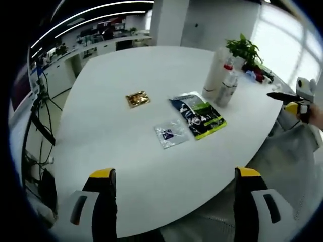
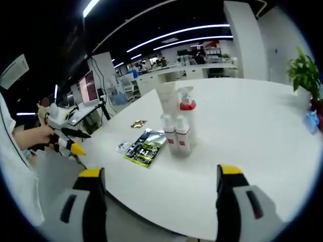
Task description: Arrange the skincare products in the storage area until every visible bottle or jar stands upright without overlapping.
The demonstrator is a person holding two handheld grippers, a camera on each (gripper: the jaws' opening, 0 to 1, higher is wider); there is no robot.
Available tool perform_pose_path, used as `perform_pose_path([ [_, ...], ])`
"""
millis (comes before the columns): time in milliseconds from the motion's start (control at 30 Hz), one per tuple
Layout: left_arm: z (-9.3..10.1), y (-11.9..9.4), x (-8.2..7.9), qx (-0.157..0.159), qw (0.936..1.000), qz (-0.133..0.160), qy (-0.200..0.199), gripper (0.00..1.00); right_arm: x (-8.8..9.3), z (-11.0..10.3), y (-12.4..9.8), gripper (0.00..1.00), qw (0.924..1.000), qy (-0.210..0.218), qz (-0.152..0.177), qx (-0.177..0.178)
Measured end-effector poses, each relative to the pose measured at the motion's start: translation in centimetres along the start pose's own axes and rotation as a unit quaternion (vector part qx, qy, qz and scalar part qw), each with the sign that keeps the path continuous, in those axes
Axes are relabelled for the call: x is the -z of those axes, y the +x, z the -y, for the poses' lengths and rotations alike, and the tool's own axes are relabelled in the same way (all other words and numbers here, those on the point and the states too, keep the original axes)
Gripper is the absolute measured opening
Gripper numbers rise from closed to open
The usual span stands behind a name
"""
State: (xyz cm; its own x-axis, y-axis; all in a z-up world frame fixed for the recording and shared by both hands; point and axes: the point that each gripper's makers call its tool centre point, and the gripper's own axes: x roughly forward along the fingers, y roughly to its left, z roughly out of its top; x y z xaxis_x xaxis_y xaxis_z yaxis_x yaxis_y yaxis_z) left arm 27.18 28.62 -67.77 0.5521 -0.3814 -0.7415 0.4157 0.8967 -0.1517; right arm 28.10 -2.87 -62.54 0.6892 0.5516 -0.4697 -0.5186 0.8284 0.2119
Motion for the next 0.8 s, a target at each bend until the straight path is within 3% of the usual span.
perform_pose_path([
  [333, -0.2, 0.7, -0.1, -0.002, 0.9998, -0.017, 0.005, 0.93, 0.1, 0.1, 0.2, 0.91, 1.0, -0.001, -0.003, -0.003],
  [800, -1.3, 2.8, -3.0, -0.005, 0.9997, -0.024, 0.007, 0.91, 0.1, 0.3, 0.5, 0.91, 1.0, -0.001, -0.008, -0.005],
])
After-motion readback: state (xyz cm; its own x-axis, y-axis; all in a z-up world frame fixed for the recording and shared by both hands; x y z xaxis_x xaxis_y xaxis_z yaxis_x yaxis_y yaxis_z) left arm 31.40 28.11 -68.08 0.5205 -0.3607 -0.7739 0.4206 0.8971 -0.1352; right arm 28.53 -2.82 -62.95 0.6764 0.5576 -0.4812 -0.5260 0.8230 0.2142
